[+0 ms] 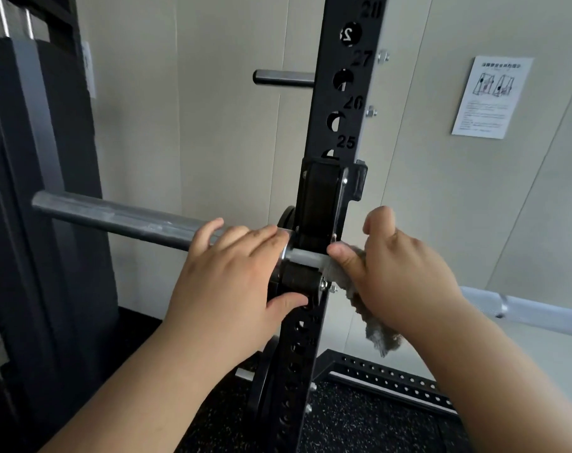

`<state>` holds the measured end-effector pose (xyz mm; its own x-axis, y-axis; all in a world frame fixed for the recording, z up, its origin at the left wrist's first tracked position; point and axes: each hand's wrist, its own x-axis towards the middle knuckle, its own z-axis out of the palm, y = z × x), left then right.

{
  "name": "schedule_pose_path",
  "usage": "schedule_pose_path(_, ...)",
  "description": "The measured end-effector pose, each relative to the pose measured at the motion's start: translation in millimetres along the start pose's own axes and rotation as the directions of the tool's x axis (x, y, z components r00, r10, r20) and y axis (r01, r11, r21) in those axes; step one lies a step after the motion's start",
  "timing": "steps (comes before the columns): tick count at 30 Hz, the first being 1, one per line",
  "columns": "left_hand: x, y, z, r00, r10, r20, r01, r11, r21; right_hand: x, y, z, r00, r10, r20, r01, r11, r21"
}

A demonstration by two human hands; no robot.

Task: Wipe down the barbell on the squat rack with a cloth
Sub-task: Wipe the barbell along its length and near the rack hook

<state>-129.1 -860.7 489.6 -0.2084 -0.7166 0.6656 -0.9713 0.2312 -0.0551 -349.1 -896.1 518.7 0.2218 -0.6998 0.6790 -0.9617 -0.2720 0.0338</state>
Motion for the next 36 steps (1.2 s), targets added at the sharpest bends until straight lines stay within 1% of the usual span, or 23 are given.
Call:
schedule_pose_path(2, -1, 1, 1, 1.0, -0.003, -0.004, 0.003, 1.0, 0.001, -9, 11, -4, 1.0, 0.023, 0.001, -0.023, 1.0, 0.009)
schedule_pose_path(5, -1, 2, 4, 1.0, -0.012, -0.007, 0.012, 1.0, 0.001, -9, 14, -12, 0.989, 0.142, 0.037, -0.142, 0.99, 0.0)
schedule_pose_path(7, 0, 1, 3, 1.0, -0.014, 0.003, 0.014, 1.0, -0.003, 4, 5, -10, 0.971, 0.217, 0.1, -0.218, 0.976, -0.002)
schedule_pose_path(8, 1, 1, 3, 1.0, -0.016, 0.01, 0.016, 1.0, -0.008, 13, -4, -8, 0.967, 0.213, 0.139, -0.213, 0.977, -0.016)
schedule_pose_path(10, 0, 1, 2, 1.0, -0.019, 0.019, 0.019, 1.0, -0.021, 27, -23, -1, 0.98, 0.095, 0.175, -0.085, 0.994, -0.066)
schedule_pose_path(12, -2, 0, 2, 1.0, -0.019, 0.015, 0.02, 0.999, -0.034, 28, -29, 1, 0.984, -0.003, 0.18, 0.015, 0.998, -0.065)
schedule_pose_path(13, -2, -1, 2, 1.0, -0.018, 0.009, 0.018, 0.999, -0.042, 22, -24, 1, 0.982, -0.047, 0.185, 0.058, 0.997, -0.054)
schedule_pose_path(16, -3, -3, 2, 1.0, -0.014, -0.004, 0.013, 0.998, -0.055, -16, 2, -4, 0.961, -0.239, 0.139, 0.248, 0.968, -0.048)
schedule_pose_path(18, -3, -3, 3, 1.0, -0.009, -0.008, 0.009, 0.998, -0.056, -33, 21, -8, 0.954, -0.26, 0.148, 0.273, 0.959, -0.08)
schedule_pose_path(20, -2, -3, 4, 1.0, -0.005, -0.002, 0.004, 0.997, -0.074, -30, 27, -14, 0.954, -0.228, 0.196, 0.249, 0.964, -0.094)
schedule_pose_path(23, -3, -4, 5, 1.0, -0.007, 0.008, 0.007, 0.996, -0.09, 0, 16, -17, 0.954, -0.107, 0.281, 0.14, 0.985, -0.1)
schedule_pose_path(24, -4, -4, 5, 1.0, -0.008, 0.007, 0.008, 0.996, -0.089, 7, 8, -13, 0.953, -0.071, 0.296, 0.092, 0.994, -0.058)
schedule_pose_path(25, -5, -3, 6, 1.0, -0.007, 0.006, 0.008, 0.996, -0.088, 13, -2, -8, 0.958, -0.061, 0.28, 0.07, 0.997, -0.023)
schedule_pose_path(26, -6, -3, 7, 1.0, -0.006, 0.005, 0.006, 0.996, -0.088, 14, -11, -3, 0.966, -0.075, 0.248, 0.083, 0.996, -0.021)
schedule_pose_path(28, -8, -5, 9, 1.0, -0.002, 0.004, 0.003, 0.995, -0.095, 9, -18, 2, 0.974, -0.143, 0.177, 0.152, 0.988, -0.035)
schedule_pose_path(30, -11, -11, 10, 1.0, 0.014, 0.002, -0.013, 0.995, -0.1, 1, -5, -6, 0.963, -0.175, 0.207, 0.183, 0.983, -0.019)
schedule_pose_path(32, -16, -16, 13, 0.999, 0.04, 0.013, -0.039, 0.995, -0.087, -1, 16, -16, 0.959, -0.103, 0.265, 0.113, 0.993, -0.026)
schedule_pose_path(33, -20, -18, 15, 0.999, 0.045, 0.02, -0.043, 0.996, -0.079, 1, 22, -17, 0.961, -0.055, 0.271, 0.069, 0.997, -0.044)
schedule_pose_path(34, -24, -19, 17, 0.999, 0.04, 0.022, -0.038, 0.997, -0.073, 4, 23, -16, 0.967, -0.025, 0.255, 0.042, 0.997, -0.062)
schedule_pose_path(36, -33, -20, 24, 1.0, 0.016, 0.026, -0.014, 0.998, -0.06, 11, 9, -10, 0.981, -0.012, 0.194, 0.022, 0.999, -0.048)
